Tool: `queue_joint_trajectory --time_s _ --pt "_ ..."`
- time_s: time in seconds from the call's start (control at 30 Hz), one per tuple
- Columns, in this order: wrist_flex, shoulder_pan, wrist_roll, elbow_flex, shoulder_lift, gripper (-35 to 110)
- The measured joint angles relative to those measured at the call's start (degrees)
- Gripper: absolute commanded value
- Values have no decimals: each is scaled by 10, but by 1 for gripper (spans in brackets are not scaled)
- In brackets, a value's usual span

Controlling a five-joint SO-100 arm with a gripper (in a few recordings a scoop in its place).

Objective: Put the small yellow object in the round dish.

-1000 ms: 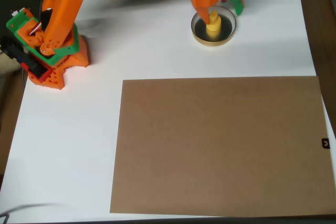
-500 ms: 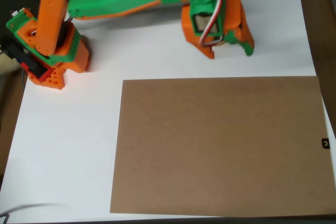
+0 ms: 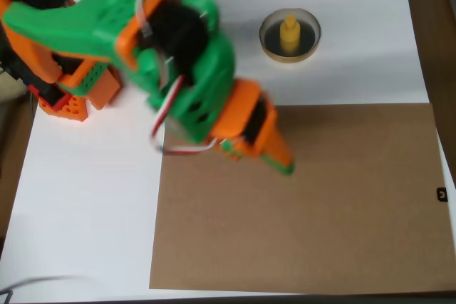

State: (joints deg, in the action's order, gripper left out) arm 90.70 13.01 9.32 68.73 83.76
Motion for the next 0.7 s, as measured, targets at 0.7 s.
queue_joint_trajectory --time_s 0.7 --pt "-120 -142 -59 317 246 28"
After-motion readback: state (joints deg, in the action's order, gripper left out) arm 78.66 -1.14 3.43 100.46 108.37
